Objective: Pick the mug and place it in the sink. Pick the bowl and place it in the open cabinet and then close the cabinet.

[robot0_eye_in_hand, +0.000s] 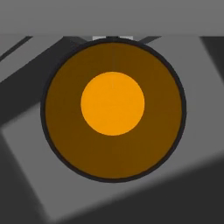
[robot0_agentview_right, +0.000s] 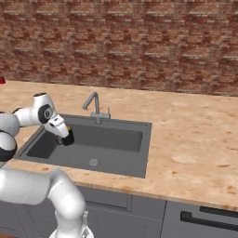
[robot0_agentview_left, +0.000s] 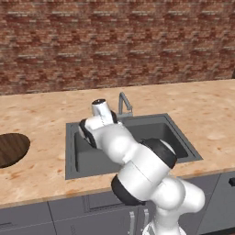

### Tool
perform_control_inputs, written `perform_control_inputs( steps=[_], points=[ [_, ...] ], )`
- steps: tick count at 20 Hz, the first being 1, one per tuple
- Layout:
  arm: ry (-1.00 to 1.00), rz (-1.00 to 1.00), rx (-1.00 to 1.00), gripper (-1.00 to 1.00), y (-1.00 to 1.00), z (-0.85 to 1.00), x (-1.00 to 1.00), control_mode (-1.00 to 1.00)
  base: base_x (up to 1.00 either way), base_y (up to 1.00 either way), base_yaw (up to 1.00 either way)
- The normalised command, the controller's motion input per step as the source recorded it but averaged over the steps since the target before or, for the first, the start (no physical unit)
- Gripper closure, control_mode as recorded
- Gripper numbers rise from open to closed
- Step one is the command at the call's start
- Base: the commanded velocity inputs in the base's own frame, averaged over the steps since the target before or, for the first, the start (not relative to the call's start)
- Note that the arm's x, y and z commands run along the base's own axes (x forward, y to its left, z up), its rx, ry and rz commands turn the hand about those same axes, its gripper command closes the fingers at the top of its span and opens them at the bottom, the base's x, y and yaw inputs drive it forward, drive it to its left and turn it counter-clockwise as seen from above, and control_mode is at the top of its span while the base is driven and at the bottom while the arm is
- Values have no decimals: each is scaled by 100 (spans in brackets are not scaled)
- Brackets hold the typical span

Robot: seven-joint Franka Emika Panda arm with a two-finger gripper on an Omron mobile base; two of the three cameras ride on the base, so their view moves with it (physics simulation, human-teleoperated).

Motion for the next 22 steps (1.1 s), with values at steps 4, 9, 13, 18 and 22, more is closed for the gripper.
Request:
perform_control_inputs(
  steps=[4,9,13,18,22],
  points=[
    [0,0,17,100,-34,-7,36,-100,0,0,0],
    [1,3,12,100,-3,-29,14,-100,0,0,0],
    [1,7,0,100,0,-41,17,-100,0,0,0],
    [0,8,-2,100,0,-43,17,-100,0,0,0],
    [0,4,-3,100,0,-51,12,-100,0,0,0]
  ],
)
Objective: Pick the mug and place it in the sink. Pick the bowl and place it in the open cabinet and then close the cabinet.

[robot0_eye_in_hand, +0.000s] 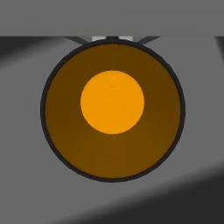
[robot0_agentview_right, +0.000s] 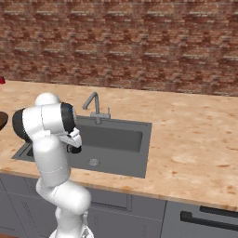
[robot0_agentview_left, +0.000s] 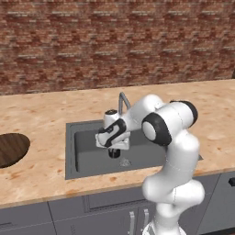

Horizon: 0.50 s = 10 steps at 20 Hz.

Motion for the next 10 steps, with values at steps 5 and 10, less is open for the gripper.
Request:
perform_control_inputs(
  steps=[5,10],
  points=[
    [-4,4,-5,100,0,-50,12,-100,0,0,0],
    [-3,2,-2,100,0,-26,33,-100,0,0,0]
  ],
)
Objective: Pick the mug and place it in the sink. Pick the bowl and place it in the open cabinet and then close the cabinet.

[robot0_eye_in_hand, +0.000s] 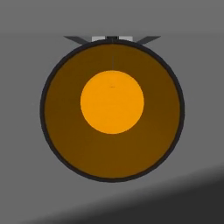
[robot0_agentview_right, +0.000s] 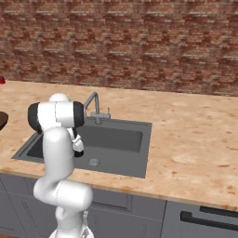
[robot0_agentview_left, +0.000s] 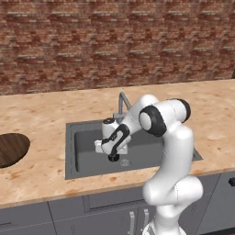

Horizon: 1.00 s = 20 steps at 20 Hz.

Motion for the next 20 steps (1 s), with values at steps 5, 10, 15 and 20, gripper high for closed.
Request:
perform_control_inputs(
  steps=[5,10,15,20],
  points=[
    [0,0,0,100,-3,-18,42,-100,0,0,0],
    [0,0,0,100,-8,-33,48,-100,0,0,0],
    [0,0,0,100,0,-43,31,-100,0,0,0],
    [0,0,0,100,-3,-34,32,-100,0,0,0]
  ],
)
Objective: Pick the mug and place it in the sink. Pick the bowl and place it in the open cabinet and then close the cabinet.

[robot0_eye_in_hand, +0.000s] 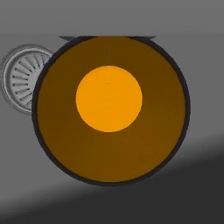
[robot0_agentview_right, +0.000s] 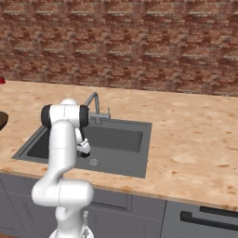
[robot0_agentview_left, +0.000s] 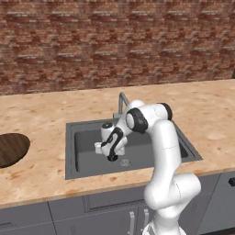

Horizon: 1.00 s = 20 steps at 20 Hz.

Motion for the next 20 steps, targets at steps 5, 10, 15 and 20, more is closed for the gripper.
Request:
perform_control_inputs(
  steps=[5,10,15,20],
  points=[
    [0,0,0,100,-4,-27,36,-100,0,0,0],
    [0,0,0,100,0,-20,10,-100,0,0,0],
    [0,0,1,-100,0,-15,4,-100,0,0,0],
    [0,0,0,-100,0,-3,2,-100,0,0,0]
  ],
)
